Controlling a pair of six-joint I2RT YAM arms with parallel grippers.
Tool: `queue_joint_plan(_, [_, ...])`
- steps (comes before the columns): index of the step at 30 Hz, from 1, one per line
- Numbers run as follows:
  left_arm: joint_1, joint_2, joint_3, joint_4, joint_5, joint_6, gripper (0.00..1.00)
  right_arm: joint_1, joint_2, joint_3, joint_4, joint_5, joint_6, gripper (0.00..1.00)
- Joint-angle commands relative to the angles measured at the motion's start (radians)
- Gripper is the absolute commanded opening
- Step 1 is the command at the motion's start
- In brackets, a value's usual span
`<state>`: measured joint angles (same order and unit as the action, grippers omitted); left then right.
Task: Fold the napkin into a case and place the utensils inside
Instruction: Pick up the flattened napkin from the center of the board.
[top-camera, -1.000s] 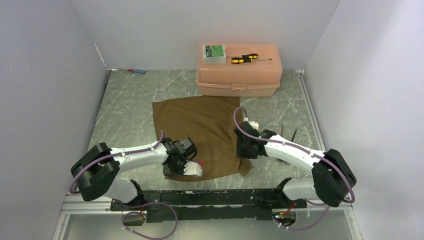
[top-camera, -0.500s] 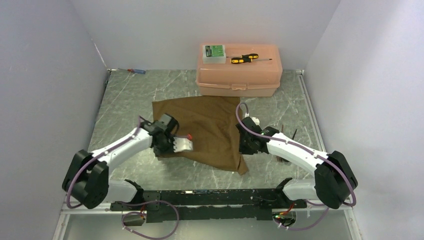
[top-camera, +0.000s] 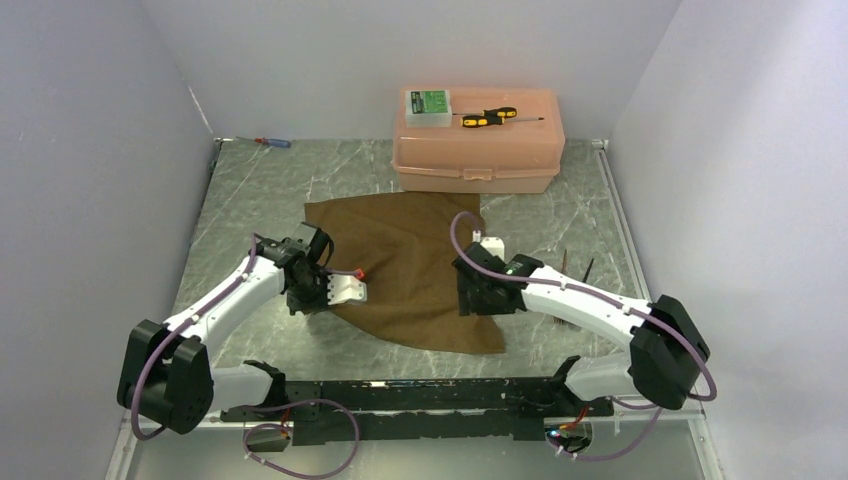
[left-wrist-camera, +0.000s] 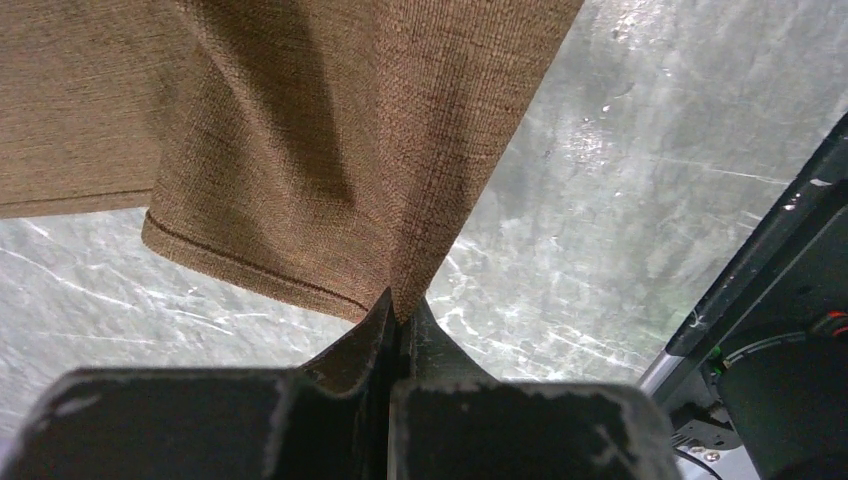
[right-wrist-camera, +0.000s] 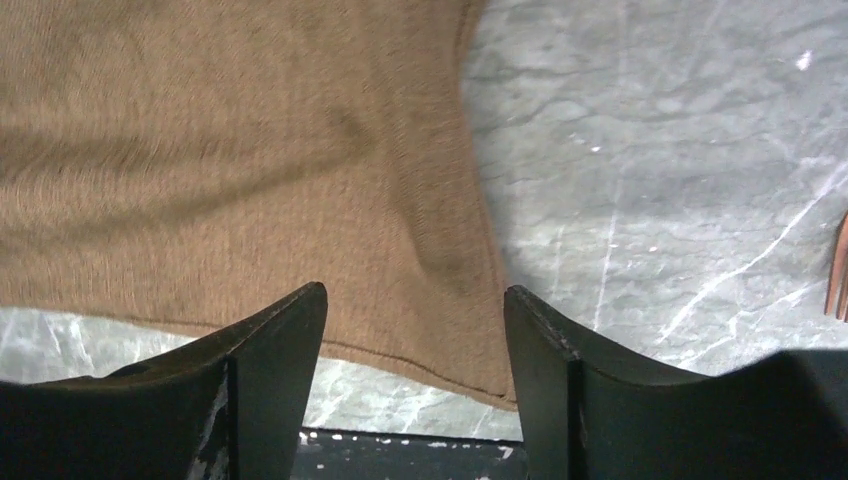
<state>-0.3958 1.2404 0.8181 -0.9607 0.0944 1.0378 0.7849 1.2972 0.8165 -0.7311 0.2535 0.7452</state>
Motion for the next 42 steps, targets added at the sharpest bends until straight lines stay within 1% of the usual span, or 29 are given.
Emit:
queue_joint_plan(1, [0.003, -0.024, -0.007, -0.033, 0.055, 0.019, 0.03, 0.079, 0.043, 0.041, -0.103, 0.082, 0.053, 0.72])
queue_joint_plan(4, [0.004, -0.032, -0.007, -0.039, 0.057, 0.005, 0.03, 0.115, 0.035, 0.002, -0.180, 0.104, 0.136, 0.78])
queue_joint_plan(7, [0.004, -0.042, -0.015, -0.035, 0.051, 0.000, 0.03, 0.120, -0.002, -0.053, -0.215, 0.107, 0.207, 0.84])
queue_joint_plan(8, [0.004, -0.044, -0.016, -0.032, 0.052, -0.004, 0.03, 0.119, -0.012, -0.072, -0.206, 0.094, 0.218, 0.85])
queue_joint_plan(11, [0.003, -0.038, -0.015, -0.020, 0.046, -0.019, 0.03, 0.119, -0.021, -0.123, -0.108, 0.022, 0.210, 0.84])
queue_joint_plan(13, [0.004, -0.033, -0.004, -0.022, 0.051, -0.033, 0.03, 0.119, -0.014, -0.149, -0.032, -0.027, 0.189, 0.80])
queue_joint_plan(15, [0.003, -0.034, 0.007, -0.031, 0.051, -0.040, 0.03, 0.119, -0.010, -0.150, -0.001, -0.042, 0.169, 0.71])
queue_joint_plan(16, [0.003, -0.039, 0.013, -0.037, 0.051, -0.042, 0.03, 0.119, -0.017, -0.147, 0.010, -0.043, 0.158, 0.63])
queue_joint_plan(17, [0.003, -0.043, 0.020, -0.044, 0.053, -0.041, 0.03, 0.117, -0.030, -0.144, 0.018, -0.039, 0.150, 0.51])
queue_joint_plan(18, [0.004, -0.046, 0.029, -0.052, 0.055, -0.041, 0.03, 0.109, -0.055, -0.140, 0.021, -0.034, 0.141, 0.37])
queue_joint_plan(19, [0.004, -0.047, 0.041, -0.062, 0.057, -0.045, 0.03, 0.100, -0.075, -0.135, 0.018, -0.028, 0.134, 0.17])
queue_joint_plan(20, [0.005, -0.046, 0.056, -0.074, 0.063, -0.051, 0.03, 0.093, -0.096, -0.128, 0.010, -0.020, 0.131, 0.01])
queue_joint_plan(22, [0.006, -0.046, 0.094, -0.110, 0.085, -0.064, 0.03, 0.083, -0.137, -0.119, -0.008, -0.018, 0.125, 0.00])
queue_joint_plan(26, [0.006, -0.057, 0.167, -0.203, 0.134, -0.083, 0.03, 0.081, -0.168, -0.077, -0.129, -0.059, 0.130, 0.00])
queue_joint_plan(31, [0.006, -0.099, 0.181, -0.354, 0.119, -0.072, 0.03, 0.100, -0.189, -0.023, -0.294, -0.145, 0.147, 0.00])
queue_joint_plan(36, [0.006, -0.150, 0.190, -0.491, 0.151, -0.064, 0.03, 0.141, -0.210, 0.011, -0.383, -0.189, 0.169, 0.00])
queue_joint_plan(39, [0.005, -0.171, 0.191, -0.519, 0.156, -0.055, 0.03, 0.149, -0.197, 0.039, -0.419, -0.179, 0.163, 0.00])
queue_joint_plan(42, [0.006, -0.167, 0.197, -0.478, 0.136, -0.066, 0.04, 0.140, -0.157, 0.092, -0.426, -0.146, 0.146, 0.00])
